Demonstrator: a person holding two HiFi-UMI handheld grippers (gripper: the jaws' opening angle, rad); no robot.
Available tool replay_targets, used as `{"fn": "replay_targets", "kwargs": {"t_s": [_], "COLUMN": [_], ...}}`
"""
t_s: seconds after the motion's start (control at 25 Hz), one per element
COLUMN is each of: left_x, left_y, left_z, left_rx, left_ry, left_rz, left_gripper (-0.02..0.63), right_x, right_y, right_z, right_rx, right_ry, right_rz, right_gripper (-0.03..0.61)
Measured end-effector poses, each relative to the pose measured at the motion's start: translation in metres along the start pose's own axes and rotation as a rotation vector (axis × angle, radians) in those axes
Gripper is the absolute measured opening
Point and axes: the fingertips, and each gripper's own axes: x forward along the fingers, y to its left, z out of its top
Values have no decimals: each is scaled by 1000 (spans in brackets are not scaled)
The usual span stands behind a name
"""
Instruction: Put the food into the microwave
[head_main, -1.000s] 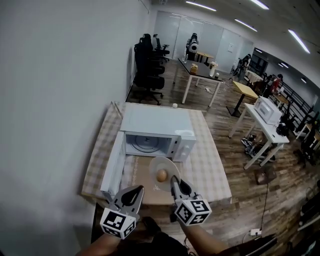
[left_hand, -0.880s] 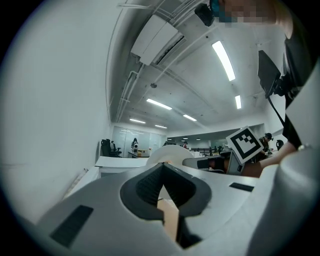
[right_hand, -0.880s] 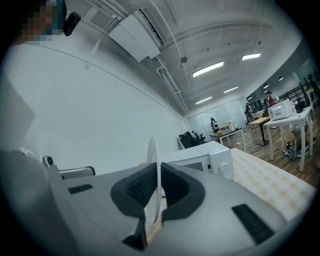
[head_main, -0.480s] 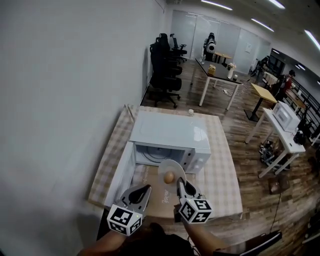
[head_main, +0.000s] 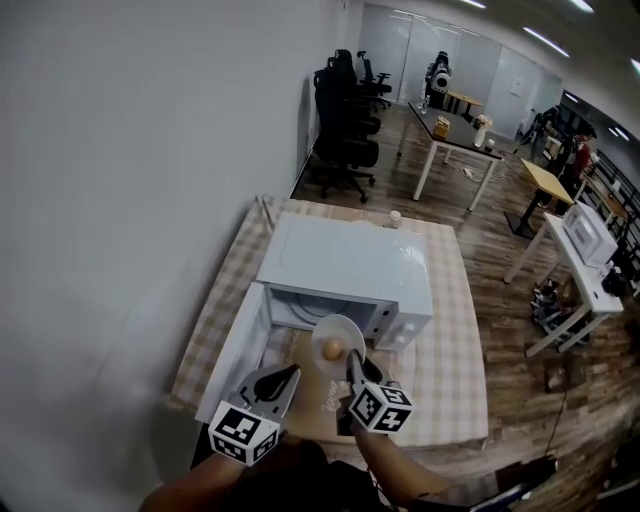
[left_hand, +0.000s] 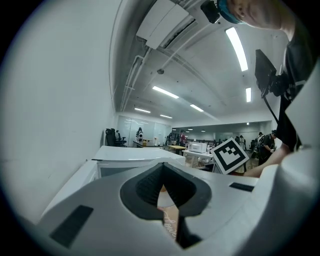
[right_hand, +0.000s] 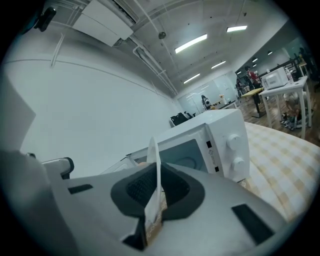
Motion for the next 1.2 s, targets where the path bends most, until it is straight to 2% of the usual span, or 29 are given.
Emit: {"fn": "replay_targets", "kwargs": {"t_s": [0.16,0.32,0.44,0.64,0.88,1.08,1.2], "left_x": [14,23,25,32,35,32,32], "left_y": [12,22,33,30,41,54,56], "left_z": [-5,-15,-22,-29,-35,-31,-37], "left_rx": [-10,-27,-76,-22,-39,-89,-63], "left_ry": [18,50,72,101,137,109,133], "left_rz": [14,42,80,58,89,125,137], "left_gripper": [8,8,8,8,8,8,8], "right_x": [29,48,64,92,123,142,155], "right_y": [-14,-25,-29,-48,-62,-72,-80], "right_z": [-13,-18,-20,-25,-30,-41,-47], "right_rx": [63,54,72,152,255,334,371], "right_ry": [25,29,30,32,25,36,39], "right_rz": [-10,-26,-18,-33,-44,-69,-78], "right_gripper": [23,25,24,25,25,25,25]}}
